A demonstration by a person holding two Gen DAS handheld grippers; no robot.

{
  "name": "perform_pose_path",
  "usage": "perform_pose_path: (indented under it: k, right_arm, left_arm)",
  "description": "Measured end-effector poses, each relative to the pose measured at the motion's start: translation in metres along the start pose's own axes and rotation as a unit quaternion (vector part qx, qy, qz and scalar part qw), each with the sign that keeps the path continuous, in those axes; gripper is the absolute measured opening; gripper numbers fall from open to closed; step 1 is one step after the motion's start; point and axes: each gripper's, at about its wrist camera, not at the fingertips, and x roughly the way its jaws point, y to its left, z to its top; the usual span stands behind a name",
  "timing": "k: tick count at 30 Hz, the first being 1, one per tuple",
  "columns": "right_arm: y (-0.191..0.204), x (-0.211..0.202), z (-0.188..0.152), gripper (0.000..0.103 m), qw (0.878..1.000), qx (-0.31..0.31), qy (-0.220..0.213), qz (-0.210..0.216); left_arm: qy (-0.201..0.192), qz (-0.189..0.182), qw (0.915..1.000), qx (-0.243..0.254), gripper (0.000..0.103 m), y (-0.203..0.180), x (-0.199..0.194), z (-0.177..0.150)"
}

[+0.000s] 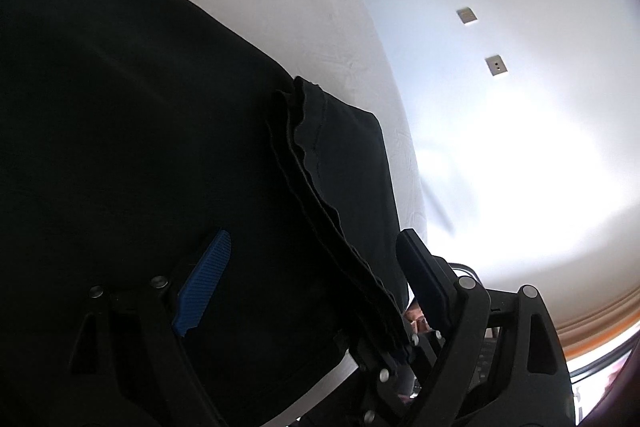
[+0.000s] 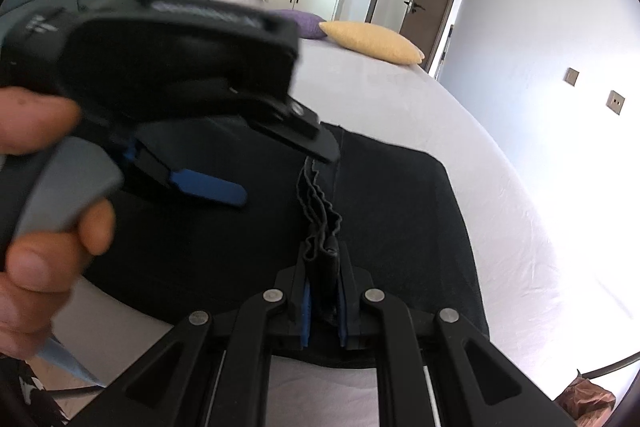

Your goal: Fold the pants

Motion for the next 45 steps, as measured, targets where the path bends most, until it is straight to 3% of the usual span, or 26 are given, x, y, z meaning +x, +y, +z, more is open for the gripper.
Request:
perform_pose_path:
  k: [3,6,7,9,10,22,30,40,42,45]
  right_arm:
    - [0.010,-0.008,0.003,0.012,1.000,-0.012,-0.007,0.003]
    - [0.018,-0.021,-0.001,0.012,0.999,-0.030,-0.016,0.007]
    - [0.024,-0.025,0.000,0.012,0.999,-0.038,-0.020,0.010]
    - [0.033,-0.029,0.000,0.012,0.998,-0.051,-0.022,0.016]
    - [0.040,-0.032,0.001,0.012,0.998,-0.060,-0.023,0.021]
    - [0.115,-0.046,0.017,0.012,0.983,-0.159,-0.051,0.072]
    - [0.146,-0.014,0.034,0.012,0.975,-0.195,-0.035,0.100]
    - [0.139,0.023,0.045,0.012,0.974,-0.193,-0.005,0.117]
    - [0.136,0.032,0.046,0.018,0.973,-0.187,0.016,0.133]
    - [0.125,0.039,0.043,0.027,0.975,-0.166,0.025,0.149]
  left_arm:
    - [0.001,0.001,1.0000,-0.005,0.083,0.001,-0.003,0.006]
    - [0.000,0.006,1.0000,-0.002,0.050,0.001,-0.010,0.010]
    - [0.001,0.005,1.0000,-0.004,0.031,0.004,-0.012,0.012]
    - [-0.004,0.006,1.0000,-0.002,0.025,0.008,-0.021,0.014]
    - [-0.007,0.009,0.9999,0.002,0.016,0.010,-0.026,0.015]
    - [-0.057,0.041,0.9975,0.004,0.013,0.051,-0.121,0.031]
    - [-0.071,0.081,0.9941,0.011,0.013,0.101,-0.187,0.074]
    - [-0.074,0.120,0.9899,0.020,0.013,0.122,-0.187,0.078]
    - [-0.074,0.134,0.9880,0.017,0.013,0.136,-0.195,0.072]
    - [-0.078,0.145,0.9863,0.004,0.013,0.144,-0.177,0.063]
